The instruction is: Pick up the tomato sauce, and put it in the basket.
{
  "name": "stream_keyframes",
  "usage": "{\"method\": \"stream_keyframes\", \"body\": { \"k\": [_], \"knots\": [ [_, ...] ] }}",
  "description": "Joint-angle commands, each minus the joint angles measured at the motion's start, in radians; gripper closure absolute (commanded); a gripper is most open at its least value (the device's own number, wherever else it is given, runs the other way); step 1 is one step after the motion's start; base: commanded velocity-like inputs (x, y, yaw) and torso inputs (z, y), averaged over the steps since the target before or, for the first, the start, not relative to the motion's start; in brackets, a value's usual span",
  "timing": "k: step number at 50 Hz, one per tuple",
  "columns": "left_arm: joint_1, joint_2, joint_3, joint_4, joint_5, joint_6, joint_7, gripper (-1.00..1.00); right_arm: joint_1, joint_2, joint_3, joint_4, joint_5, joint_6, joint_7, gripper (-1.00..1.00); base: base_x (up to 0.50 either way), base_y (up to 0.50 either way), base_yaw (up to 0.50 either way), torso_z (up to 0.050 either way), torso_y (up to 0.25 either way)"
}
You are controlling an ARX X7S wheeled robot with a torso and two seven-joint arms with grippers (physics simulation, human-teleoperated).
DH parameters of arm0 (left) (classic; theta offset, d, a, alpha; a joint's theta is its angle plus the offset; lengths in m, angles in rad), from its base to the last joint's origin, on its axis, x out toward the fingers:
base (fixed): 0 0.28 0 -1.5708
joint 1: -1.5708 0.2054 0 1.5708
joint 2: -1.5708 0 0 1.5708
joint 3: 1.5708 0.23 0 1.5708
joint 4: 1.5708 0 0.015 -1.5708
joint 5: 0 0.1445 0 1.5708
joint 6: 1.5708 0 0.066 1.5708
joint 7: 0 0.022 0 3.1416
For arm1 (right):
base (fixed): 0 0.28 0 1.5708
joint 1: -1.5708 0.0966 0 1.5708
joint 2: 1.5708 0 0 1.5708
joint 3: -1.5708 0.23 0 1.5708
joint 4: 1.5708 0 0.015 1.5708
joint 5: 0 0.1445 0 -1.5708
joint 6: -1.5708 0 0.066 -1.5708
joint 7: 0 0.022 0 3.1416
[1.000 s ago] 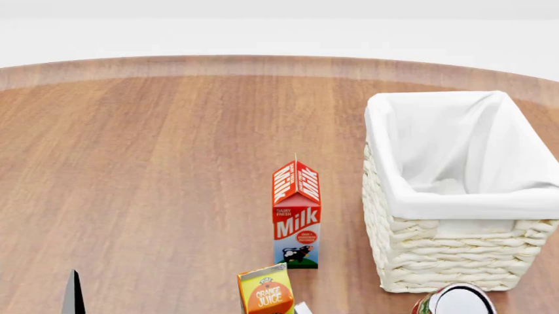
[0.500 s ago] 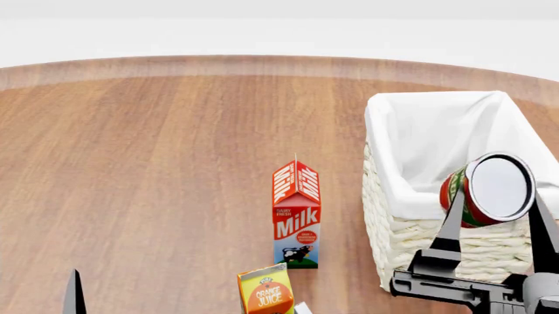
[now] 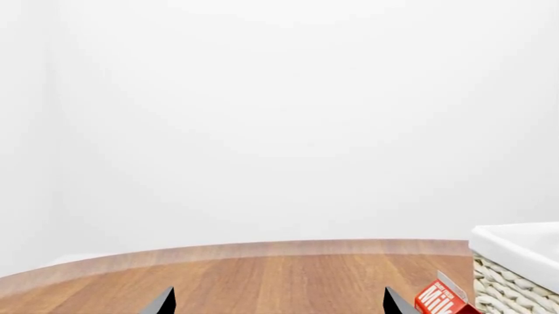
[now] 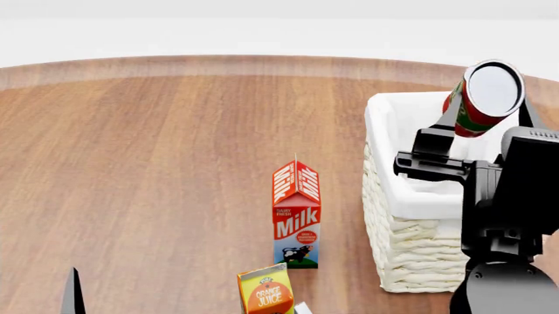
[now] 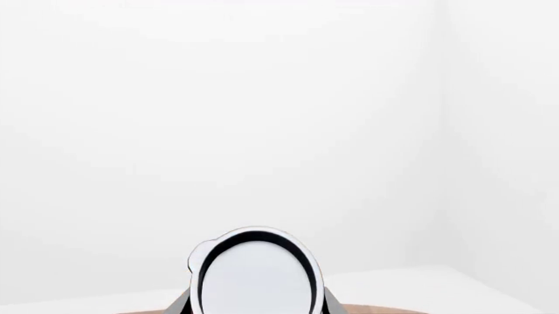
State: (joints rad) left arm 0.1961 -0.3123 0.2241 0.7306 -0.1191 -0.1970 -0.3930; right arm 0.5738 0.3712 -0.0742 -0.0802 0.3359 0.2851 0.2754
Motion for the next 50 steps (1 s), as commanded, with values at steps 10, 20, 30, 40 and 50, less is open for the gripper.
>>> {"method": "stream_keyframes", "body": {
  "k": [10, 20, 30, 40, 50],
  "knots": [
    [-0.003, -0.008, 0.006, -0.005, -0.008, 0.004, -0.010, -1.00, 0.325, -0.055, -0.073, 0.498, -0.126, -0.153, -0.052, 1.00, 0.00, 0.00, 0.00, 0.000, 0.001],
    [-0.009, -0.011, 0.007, -0.020, -0.013, 0.010, -0.013, -1.00, 0.527, -0.108, -0.091, 0.995, -0.163, -0.378, -0.111, 1.00, 0.00, 0.00, 0.00, 0.000, 0.000],
    [-0.012, -0.013, 0.015, -0.022, -0.013, 0.007, -0.018, -1.00, 0.695, -0.145, -0.102, 1.388, -0.223, -0.508, -0.140, 1.00, 0.00, 0.00, 0.00, 0.000, 0.000],
    [-0.013, -0.018, 0.017, -0.019, -0.017, 0.005, -0.022, -1.00, 0.671, -0.148, -0.048, 1.389, -0.284, -0.356, -0.136, 1.00, 0.00, 0.00, 0.00, 0.000, 0.001],
    [-0.014, -0.021, 0.023, -0.025, -0.018, 0.010, -0.025, -1.00, 0.632, -0.150, -0.015, 1.389, -0.317, -0.294, -0.132, 1.00, 0.00, 0.00, 0.00, 0.000, 0.000]
  ]
}}
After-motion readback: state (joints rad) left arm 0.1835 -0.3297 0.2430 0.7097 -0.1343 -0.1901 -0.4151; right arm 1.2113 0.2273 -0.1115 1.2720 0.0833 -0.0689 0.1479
